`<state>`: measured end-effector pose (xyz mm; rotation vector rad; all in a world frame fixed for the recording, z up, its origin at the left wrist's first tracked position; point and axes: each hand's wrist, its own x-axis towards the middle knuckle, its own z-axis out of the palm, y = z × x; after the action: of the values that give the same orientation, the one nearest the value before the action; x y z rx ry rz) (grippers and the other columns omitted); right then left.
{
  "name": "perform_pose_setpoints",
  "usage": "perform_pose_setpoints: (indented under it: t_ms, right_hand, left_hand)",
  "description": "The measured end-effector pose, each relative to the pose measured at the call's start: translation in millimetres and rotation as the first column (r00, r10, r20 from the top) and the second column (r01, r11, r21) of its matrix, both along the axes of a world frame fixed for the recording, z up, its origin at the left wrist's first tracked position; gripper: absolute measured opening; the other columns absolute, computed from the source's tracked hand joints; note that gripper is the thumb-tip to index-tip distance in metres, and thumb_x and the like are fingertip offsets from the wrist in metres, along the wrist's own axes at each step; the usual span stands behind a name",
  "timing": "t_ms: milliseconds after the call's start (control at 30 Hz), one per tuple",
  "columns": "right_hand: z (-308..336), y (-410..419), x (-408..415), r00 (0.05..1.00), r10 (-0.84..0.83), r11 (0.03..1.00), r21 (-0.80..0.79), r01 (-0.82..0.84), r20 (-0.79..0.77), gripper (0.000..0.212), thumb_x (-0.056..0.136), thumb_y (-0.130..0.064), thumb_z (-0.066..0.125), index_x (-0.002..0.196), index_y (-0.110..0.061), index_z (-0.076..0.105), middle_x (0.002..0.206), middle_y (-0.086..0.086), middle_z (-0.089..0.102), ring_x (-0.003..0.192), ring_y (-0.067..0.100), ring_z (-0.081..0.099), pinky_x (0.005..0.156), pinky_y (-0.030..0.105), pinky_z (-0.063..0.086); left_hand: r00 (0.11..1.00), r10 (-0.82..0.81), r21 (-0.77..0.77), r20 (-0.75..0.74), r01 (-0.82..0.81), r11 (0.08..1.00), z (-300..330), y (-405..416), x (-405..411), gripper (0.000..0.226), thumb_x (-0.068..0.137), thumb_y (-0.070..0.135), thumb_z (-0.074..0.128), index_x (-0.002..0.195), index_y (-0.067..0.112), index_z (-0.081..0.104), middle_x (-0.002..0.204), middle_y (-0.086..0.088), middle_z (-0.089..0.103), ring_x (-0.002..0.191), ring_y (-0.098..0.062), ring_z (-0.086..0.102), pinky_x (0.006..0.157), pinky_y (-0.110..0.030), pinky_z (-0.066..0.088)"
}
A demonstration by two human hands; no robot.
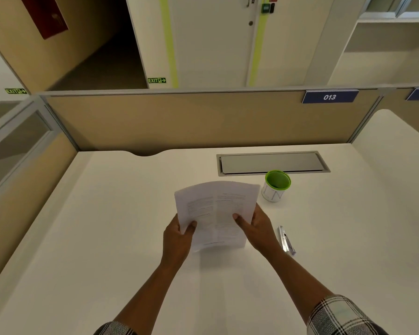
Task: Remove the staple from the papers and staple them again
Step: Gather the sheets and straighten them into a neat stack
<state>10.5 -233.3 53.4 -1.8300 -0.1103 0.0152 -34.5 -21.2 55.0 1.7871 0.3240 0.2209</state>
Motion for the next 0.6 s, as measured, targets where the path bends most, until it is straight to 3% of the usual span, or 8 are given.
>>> perform_pose_setpoints:
  t_ms: [67, 133, 233, 367, 467, 600]
  right_hand:
    - [14, -4, 4, 1.000, -0.005, 0.989, 0.148, 0.006, -0.006, 0.041, 0.082, -0.025, 0.074, 0.117, -0.024, 0.054, 0.114, 0.001, 0.070, 0.103, 0.016, 0.068, 0.088, 0.034, 0.057]
    - [31, -10, 10, 0.999, -0.014, 0.977, 0.212, 0.007, 0.029, 0.047, 0.076, -0.031, 0.077, 0.115, -0.027, 0.052, 0.111, 0.005, 0.071, 0.102, 0.020, 0.069, 0.088, 0.042, 0.056]
    - [55, -14, 15, 0.987, -0.003, 0.991, 0.130, -0.018, 0.159, 0.046, 0.082, -0.024, 0.073, 0.120, -0.028, 0.049, 0.103, 0.005, 0.072, 0.097, 0.017, 0.069, 0.087, 0.032, 0.055]
    - [73, -15, 16, 0.945, 0.027, 1.000, -0.024, -0.021, 0.325, 0.038, 0.088, -0.011, 0.066, 0.121, -0.024, 0.053, 0.094, -0.009, 0.070, 0.088, 0.003, 0.067, 0.082, 0.013, 0.051]
    - [74, -17, 16, 0.915, 0.041, 0.994, -0.110, 0.003, 0.402, 0.027, 0.090, -0.012, 0.063, 0.113, -0.027, 0.062, 0.097, -0.019, 0.067, 0.087, -0.002, 0.066, 0.079, 0.011, 0.049]
    - [70, -20, 18, 0.881, 0.059, 0.987, -0.160, 0.019, 0.470, 0.021, 0.091, -0.010, 0.063, 0.107, -0.021, 0.070, 0.102, -0.013, 0.070, 0.092, 0.002, 0.065, 0.079, 0.014, 0.050]
  left_hand:
    - [0.993, 0.027, 0.066, 0.114, -0.034, 0.997, 15, 6, -1, 0.036, 0.087, 0.018, 0.069, 0.120, 0.020, 0.056, 0.108, 0.005, 0.067, 0.098, -0.013, 0.066, 0.083, -0.024, 0.058]
    - [0.964, 0.014, 0.146, 0.267, -0.055, 0.988, 32, 12, -1, 0.049, 0.084, 0.018, 0.072, 0.128, 0.017, 0.050, 0.115, 0.003, 0.063, 0.100, -0.009, 0.065, 0.082, -0.012, 0.054]
    - [0.905, -0.035, 0.310, 0.425, -0.110, 0.944, 50, 21, 2, 0.057, 0.084, 0.014, 0.072, 0.135, 0.010, 0.047, 0.116, -0.001, 0.063, 0.096, -0.010, 0.064, 0.086, -0.005, 0.048]
    - [0.855, -0.060, 0.447, 0.514, -0.208, 0.870, 59, 26, 6, 0.034, 0.089, 0.015, 0.064, 0.122, 0.006, 0.062, 0.108, -0.008, 0.071, 0.089, -0.011, 0.064, 0.081, -0.004, 0.049]
    - [0.834, -0.099, 0.511, 0.542, -0.233, 0.828, 56, 30, 7, 0.021, 0.089, 0.011, 0.064, 0.109, 0.008, 0.071, 0.102, -0.006, 0.074, 0.086, -0.011, 0.066, 0.077, -0.010, 0.051]
    - [0.822, -0.106, 0.499, 0.559, -0.232, 0.835, 56, 32, 7, 0.021, 0.087, 0.008, 0.066, 0.107, 0.007, 0.072, 0.100, -0.005, 0.075, 0.087, -0.013, 0.068, 0.077, -0.020, 0.056]
